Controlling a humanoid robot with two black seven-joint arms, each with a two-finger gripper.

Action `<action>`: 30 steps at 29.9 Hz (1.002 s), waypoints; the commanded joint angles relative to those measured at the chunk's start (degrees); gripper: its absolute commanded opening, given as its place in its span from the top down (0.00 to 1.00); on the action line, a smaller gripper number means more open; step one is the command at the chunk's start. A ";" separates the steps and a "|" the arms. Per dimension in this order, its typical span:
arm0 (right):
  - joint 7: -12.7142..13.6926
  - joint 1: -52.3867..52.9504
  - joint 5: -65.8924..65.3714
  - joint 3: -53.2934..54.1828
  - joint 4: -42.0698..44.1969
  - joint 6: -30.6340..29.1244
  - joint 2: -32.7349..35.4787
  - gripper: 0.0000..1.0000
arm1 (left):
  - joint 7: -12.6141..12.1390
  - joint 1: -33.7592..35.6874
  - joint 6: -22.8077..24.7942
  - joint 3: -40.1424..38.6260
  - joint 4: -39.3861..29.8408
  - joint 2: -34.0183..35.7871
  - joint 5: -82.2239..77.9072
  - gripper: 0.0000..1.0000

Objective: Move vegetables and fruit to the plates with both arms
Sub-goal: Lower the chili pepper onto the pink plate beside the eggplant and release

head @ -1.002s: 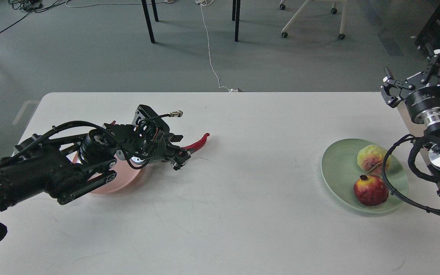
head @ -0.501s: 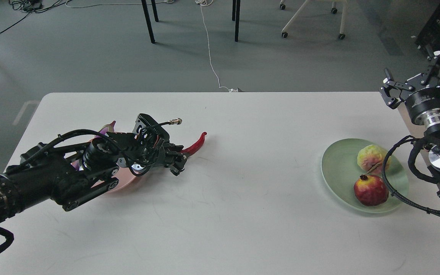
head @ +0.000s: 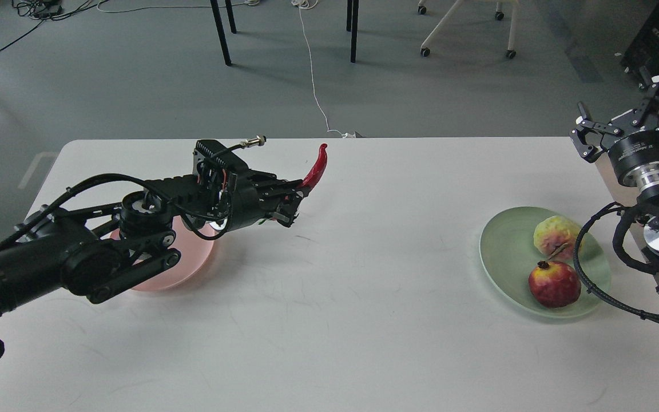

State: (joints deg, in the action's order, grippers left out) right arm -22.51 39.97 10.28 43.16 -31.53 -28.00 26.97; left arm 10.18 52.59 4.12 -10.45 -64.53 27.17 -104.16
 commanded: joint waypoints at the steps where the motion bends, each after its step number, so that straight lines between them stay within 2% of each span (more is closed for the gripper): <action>1: 0.01 0.02 0.09 0.00 -0.02 0.00 -0.07 0.01 | 0.01 0.32 1.32 0.25 -5.50 8.49 2.04 0.89; 6: 0.01 -0.07 0.01 0.00 -0.02 0.00 -0.07 0.01 | 0.01 -4.41 1.33 1.13 -13.24 22.99 2.04 0.89; 9: 0.01 -0.24 0.01 -0.09 -0.02 0.00 -0.16 0.01 | -0.08 -8.11 1.33 1.05 -13.60 26.79 2.04 0.88; 13: 0.01 -0.24 0.01 -0.27 -0.20 0.00 -0.16 0.01 | -0.34 -11.80 1.24 0.43 -13.25 27.41 2.21 0.86; 15: 0.01 -0.07 0.01 -0.36 -0.29 0.00 -0.16 0.01 | -1.39 -12.07 1.32 0.34 -13.25 26.98 2.21 0.81; 19: 0.01 0.11 0.01 -0.44 -0.38 0.00 -0.16 0.01 | -5.34 -12.25 1.41 0.43 -13.16 25.92 1.95 0.47; 20: 0.01 0.11 0.01 -0.44 -0.38 0.00 -0.07 0.01 | -6.05 -12.25 1.41 0.43 -13.16 25.57 1.95 0.43; 25: 0.01 0.11 0.01 -0.36 -0.11 0.00 0.19 0.01 | -5.62 -12.07 1.68 0.34 -13.25 25.74 2.21 0.37; 30: 0.01 0.11 0.01 0.00 0.24 0.00 0.19 0.01 | -5.35 -11.81 1.59 -1.05 -13.25 25.30 3.69 0.36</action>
State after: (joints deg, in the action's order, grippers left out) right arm -22.50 40.07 10.28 42.99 -31.45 -28.00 27.14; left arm 4.69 40.49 5.80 -10.32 -77.76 52.67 -101.80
